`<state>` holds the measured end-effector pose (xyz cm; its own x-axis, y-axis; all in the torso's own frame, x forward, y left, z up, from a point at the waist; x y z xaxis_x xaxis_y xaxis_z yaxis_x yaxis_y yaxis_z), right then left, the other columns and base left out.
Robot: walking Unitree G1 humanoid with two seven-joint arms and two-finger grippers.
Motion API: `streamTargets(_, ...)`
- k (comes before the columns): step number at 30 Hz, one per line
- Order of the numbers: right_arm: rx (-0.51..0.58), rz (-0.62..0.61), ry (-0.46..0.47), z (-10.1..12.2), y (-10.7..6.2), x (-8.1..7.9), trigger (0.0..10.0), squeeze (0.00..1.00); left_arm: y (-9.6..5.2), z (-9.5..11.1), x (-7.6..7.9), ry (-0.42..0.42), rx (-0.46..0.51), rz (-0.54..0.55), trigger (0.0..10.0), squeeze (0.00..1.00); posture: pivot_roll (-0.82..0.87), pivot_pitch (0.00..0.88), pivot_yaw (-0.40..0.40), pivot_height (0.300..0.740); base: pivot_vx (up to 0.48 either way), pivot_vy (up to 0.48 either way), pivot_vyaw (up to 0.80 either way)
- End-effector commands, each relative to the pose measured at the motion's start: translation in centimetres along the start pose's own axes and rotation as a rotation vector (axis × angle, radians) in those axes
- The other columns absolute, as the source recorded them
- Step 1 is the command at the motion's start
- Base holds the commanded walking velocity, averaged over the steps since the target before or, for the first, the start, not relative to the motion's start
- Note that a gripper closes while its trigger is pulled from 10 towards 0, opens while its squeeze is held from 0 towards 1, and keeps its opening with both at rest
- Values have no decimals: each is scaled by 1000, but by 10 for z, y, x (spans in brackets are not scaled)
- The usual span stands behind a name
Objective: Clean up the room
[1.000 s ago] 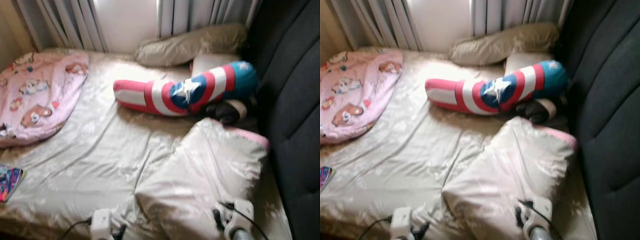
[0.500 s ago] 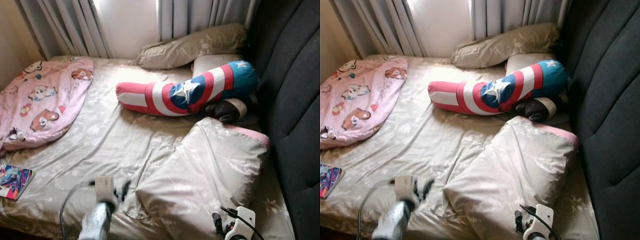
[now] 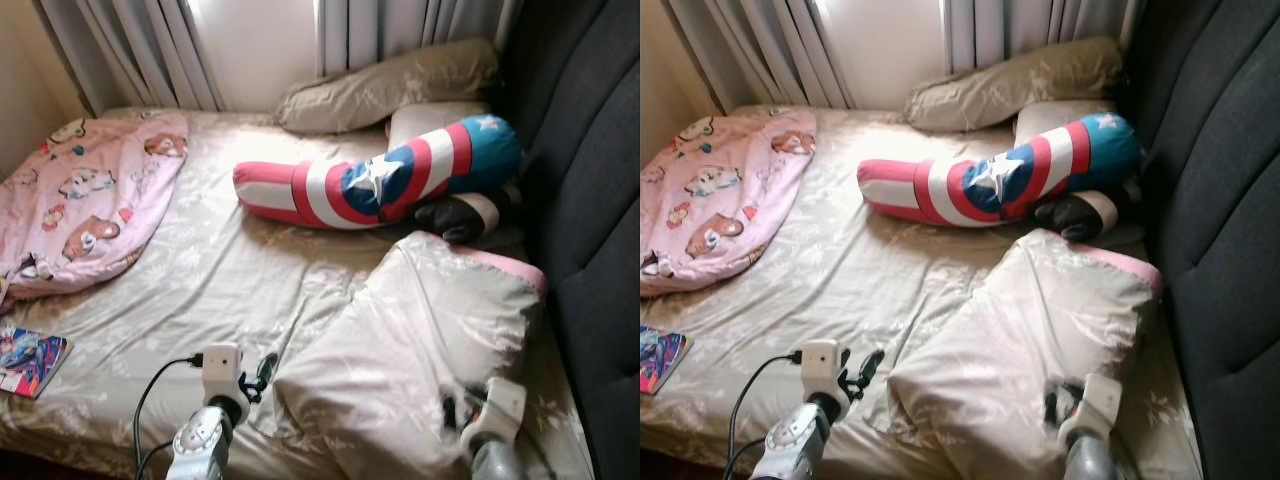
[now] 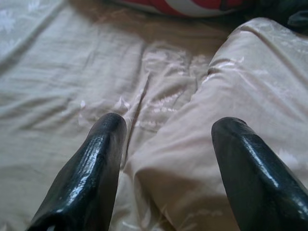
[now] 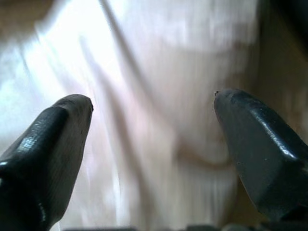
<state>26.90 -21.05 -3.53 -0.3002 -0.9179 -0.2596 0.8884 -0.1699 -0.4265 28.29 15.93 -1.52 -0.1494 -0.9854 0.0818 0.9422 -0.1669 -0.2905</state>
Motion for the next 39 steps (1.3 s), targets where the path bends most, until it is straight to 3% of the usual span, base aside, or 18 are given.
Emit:
streamTargets(1,-42,0,5,-14,-6,0,10000,0,-4,-4,-4,-4,-12,17,10000,0,52,77,4,740,0,0,0)
streamTargets(6,-62,-19,-36,-11,-2,0,10000,0,-7,-9,-4,-13,-23,24,10000,0,48,83,-1,740,0,0,0)
streamTargets(12,-57,-3,-40,-11,-1,-7,10000,0,-5,-8,-4,-18,-24,28,10000,0,54,76,-4,690,0,0,0)
streamTargets(21,-58,-14,-17,-13,-2,-9,10000,0,-5,-9,-6,-12,-33,28,10000,0,57,71,1,690,0,0,0)
streamTargets(33,-200,-15,22,-33,-7,-4,10000,0,-5,-9,-5,-11,-33,24,10000,0,62,71,0,690,0,0,0)
streamTargets(34,-209,-15,35,-35,-8,-4,10000,1000,-5,-9,-6,-9,-32,24,10000,0,71,70,-1,690,0,0,0)
streamTargets(39,-228,-63,66,-39,-10,1,10000,1000,-7,-8,-10,-2,-26,28,10000,0,80,72,6,690,0,0,0)
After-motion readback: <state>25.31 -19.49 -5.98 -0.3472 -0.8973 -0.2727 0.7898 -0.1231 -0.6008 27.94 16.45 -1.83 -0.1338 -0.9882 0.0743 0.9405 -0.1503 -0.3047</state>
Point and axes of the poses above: a point about 5 cm out from each wrist's last joint towards the gripper, its own y axis pointing out of the wrist towards the gripper, its own z axis along the axis of the wrist's last joint, x = y × z, the point moved 2 cm from there along y, pointing out of the wrist towards the gripper, and after that the axes turned 5 degrees about y, right-handed, at the moved point
